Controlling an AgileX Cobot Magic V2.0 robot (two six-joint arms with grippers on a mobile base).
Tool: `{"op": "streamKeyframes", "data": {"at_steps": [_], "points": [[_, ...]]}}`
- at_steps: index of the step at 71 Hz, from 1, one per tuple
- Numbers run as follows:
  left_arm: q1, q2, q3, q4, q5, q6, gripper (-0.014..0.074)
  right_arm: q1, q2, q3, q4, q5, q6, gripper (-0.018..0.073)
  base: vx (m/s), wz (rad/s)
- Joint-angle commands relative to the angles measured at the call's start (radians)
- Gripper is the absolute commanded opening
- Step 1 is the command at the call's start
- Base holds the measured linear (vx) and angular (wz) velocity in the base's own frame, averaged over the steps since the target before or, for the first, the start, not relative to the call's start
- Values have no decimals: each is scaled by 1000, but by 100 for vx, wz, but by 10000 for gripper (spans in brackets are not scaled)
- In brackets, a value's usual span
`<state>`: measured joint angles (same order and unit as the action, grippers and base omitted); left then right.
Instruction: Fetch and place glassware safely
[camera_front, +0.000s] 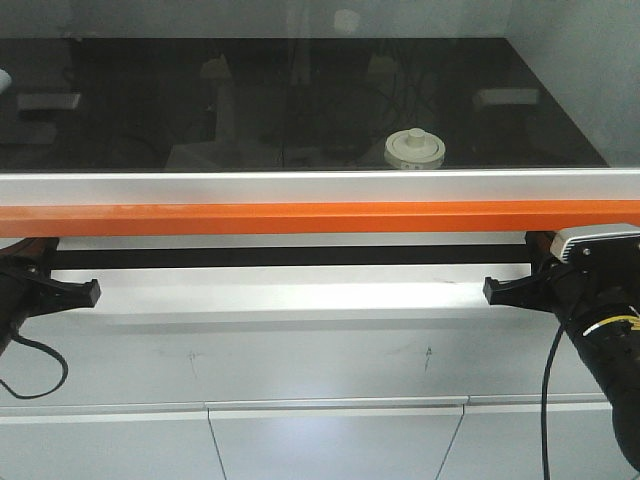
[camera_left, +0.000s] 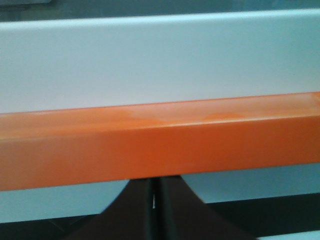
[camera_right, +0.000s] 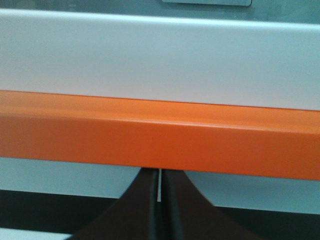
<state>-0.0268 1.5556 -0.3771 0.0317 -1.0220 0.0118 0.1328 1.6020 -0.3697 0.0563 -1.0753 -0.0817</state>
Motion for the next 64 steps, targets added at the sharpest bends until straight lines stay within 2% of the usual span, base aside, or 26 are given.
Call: {"op": "streamKeyframes", "data": {"at_steps": [1, 17, 43, 64], "points": [[0, -70, -44, -1, -236, -12, -7, 1, -60, -32, -11, -265, -10, -3, 0, 0], [0, -108, -44, 0, -208, -12, -7, 1, -93, -37, -11, -249, -10, -3, 0, 0], [0, -170, -47, 0, -177, -12, -7, 1, -132, -138, -19, -162, -10, -3, 0, 0], [0, -225, -142, 1, -67, -25, -7, 1, -139, -185, -64, -149, -6, -3, 0, -1]]}}
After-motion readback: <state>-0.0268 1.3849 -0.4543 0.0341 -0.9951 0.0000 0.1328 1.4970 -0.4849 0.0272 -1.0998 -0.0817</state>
